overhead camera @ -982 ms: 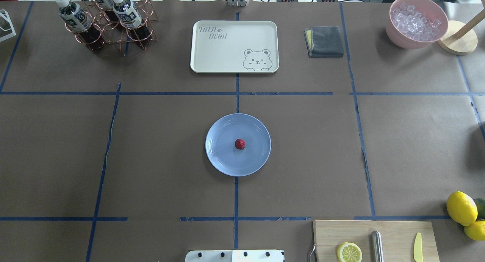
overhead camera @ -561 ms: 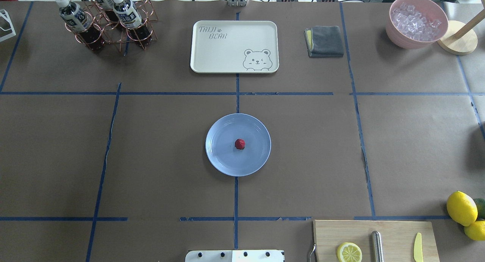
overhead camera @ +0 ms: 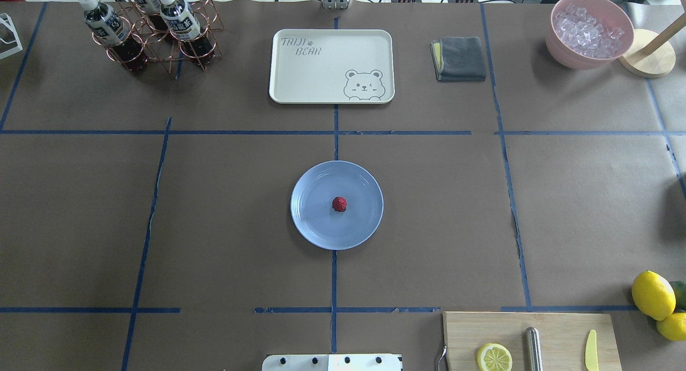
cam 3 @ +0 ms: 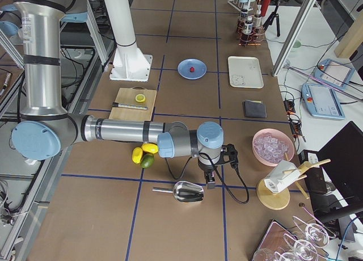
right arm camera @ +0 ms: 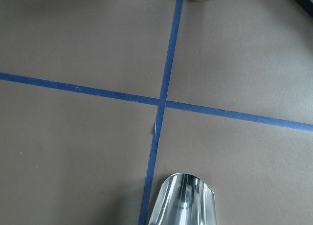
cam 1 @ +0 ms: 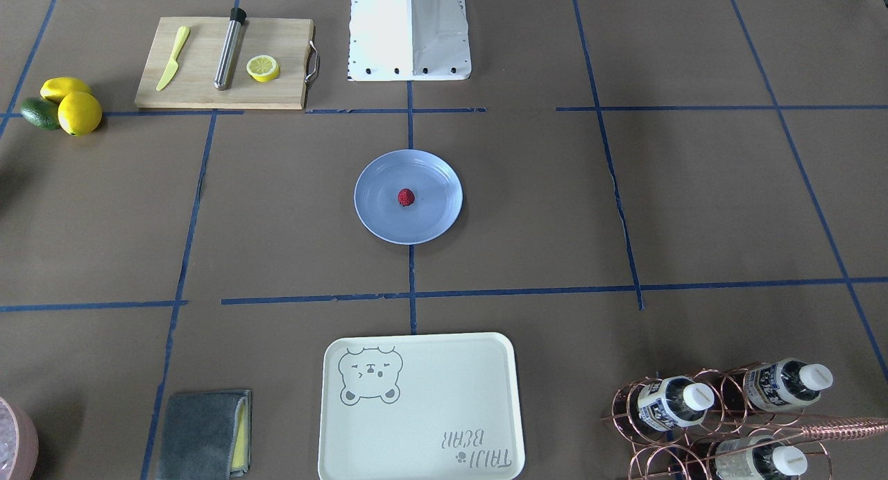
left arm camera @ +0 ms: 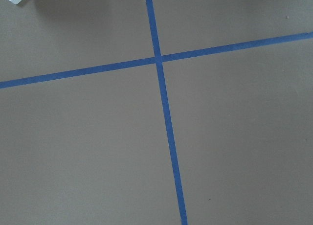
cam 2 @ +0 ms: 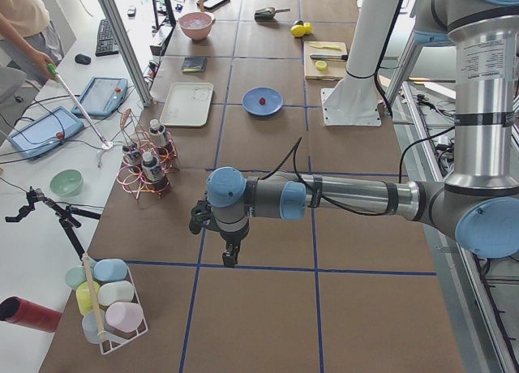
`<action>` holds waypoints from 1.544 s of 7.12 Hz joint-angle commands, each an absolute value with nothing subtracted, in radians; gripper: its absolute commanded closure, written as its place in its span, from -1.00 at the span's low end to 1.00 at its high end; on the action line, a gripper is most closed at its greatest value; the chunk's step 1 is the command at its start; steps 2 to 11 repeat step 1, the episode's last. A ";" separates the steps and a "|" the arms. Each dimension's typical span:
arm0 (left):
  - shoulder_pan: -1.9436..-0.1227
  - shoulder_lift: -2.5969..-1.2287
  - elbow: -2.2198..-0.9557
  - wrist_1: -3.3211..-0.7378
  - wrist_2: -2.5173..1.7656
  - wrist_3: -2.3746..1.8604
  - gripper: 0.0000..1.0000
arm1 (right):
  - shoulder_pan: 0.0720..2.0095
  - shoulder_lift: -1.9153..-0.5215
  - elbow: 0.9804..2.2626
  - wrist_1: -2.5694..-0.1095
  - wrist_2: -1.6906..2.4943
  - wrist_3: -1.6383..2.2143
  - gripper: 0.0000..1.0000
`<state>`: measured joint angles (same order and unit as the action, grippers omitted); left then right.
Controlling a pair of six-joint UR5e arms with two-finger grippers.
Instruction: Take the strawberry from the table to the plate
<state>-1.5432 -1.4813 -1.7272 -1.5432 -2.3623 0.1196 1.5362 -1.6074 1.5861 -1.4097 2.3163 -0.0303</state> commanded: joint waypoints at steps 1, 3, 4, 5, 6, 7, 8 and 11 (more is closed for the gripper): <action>-1.543 -1.482 -1.732 -1.543 -2.362 0.120 -1.00 | 1.536 -1.606 1.586 -1.410 2.316 -0.029 -1.00; -1.543 -1.482 -1.732 -1.543 -2.362 0.120 -1.00 | 1.536 -1.606 1.586 -1.410 2.316 -0.029 -1.00; -1.543 -1.482 -1.732 -1.543 -2.362 0.120 -1.00 | 1.536 -1.606 1.586 -1.410 2.316 -0.029 -1.00; -1.543 -1.482 -1.732 -1.543 -2.362 0.120 -1.00 | 1.536 -1.606 1.586 -1.410 2.316 -0.029 -1.00; -1.543 -1.482 -1.732 -1.543 -2.362 0.120 -1.00 | 1.536 -1.606 1.586 -1.410 2.316 -0.029 -1.00; -1.543 -1.482 -1.732 -1.543 -2.362 0.120 -1.00 | 1.536 -1.606 1.586 -1.410 2.316 -0.029 -1.00; -1.543 -1.482 -1.732 -1.543 -2.362 0.120 -1.00 | 1.536 -1.606 1.586 -1.410 2.316 -0.029 -1.00; -1.543 -1.482 -1.732 -1.543 -2.362 0.120 -1.00 | 1.536 -1.606 1.586 -1.410 2.316 -0.029 -1.00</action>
